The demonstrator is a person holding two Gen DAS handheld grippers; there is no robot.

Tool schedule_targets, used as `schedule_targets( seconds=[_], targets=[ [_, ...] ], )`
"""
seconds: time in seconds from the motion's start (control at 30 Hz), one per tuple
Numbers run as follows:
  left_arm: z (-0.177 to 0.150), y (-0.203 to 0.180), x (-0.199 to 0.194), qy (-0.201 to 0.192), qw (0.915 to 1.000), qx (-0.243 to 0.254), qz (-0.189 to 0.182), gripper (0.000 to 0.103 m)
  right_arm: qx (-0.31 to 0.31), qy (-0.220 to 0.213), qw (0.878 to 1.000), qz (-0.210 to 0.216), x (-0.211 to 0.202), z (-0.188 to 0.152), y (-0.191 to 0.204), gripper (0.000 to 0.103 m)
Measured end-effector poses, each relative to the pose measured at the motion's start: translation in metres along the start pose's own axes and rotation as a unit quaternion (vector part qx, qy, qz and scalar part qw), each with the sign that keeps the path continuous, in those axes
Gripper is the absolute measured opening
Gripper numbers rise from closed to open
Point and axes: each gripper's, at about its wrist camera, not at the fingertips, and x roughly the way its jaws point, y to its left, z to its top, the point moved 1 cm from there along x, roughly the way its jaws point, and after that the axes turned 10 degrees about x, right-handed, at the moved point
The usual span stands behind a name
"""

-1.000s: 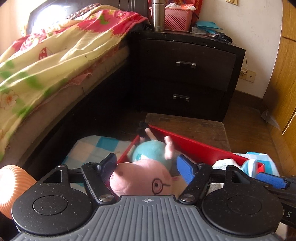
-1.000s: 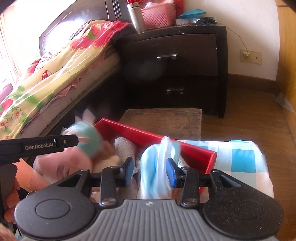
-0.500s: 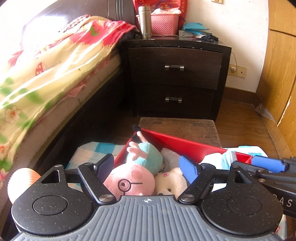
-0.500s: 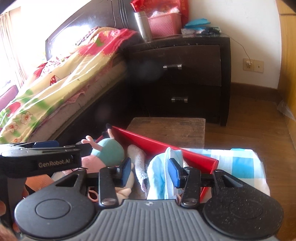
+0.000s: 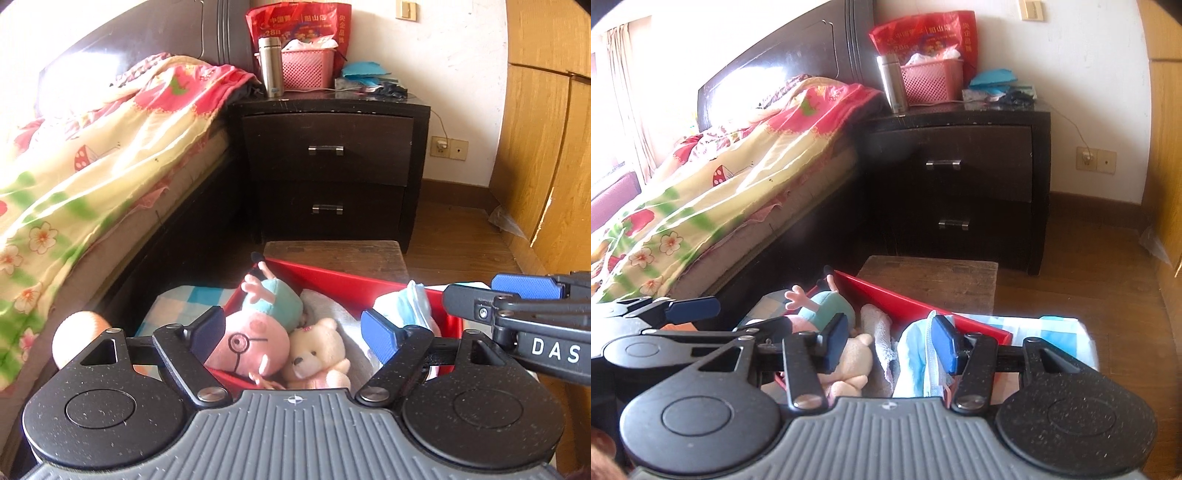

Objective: Organize soft objects
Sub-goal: 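Open the right tool to drop the blue mask into the red box, then grasp the white sponge block with the right tool while the left tool reaches a second blue mask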

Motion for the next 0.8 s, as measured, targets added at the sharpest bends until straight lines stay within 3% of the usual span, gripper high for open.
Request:
schedule_targets(
  seconds=[0.43, 0.8],
  targets=[
    [-0.038, -0.002, -0.029, 0.026, 0.9989, -0.003, -0.039, 0.08, -0.08, 0.046, 0.996, -0.013, -0.035, -0.048, 0.005, 0.033],
    [-0.067, -0.012, -0.043, 0.043, 0.9977, 0.014, -0.05, 0.08, -0.095, 0.092, 0.991, -0.021, -0.046, -0.089, -0.009, 0.033]
  ],
)
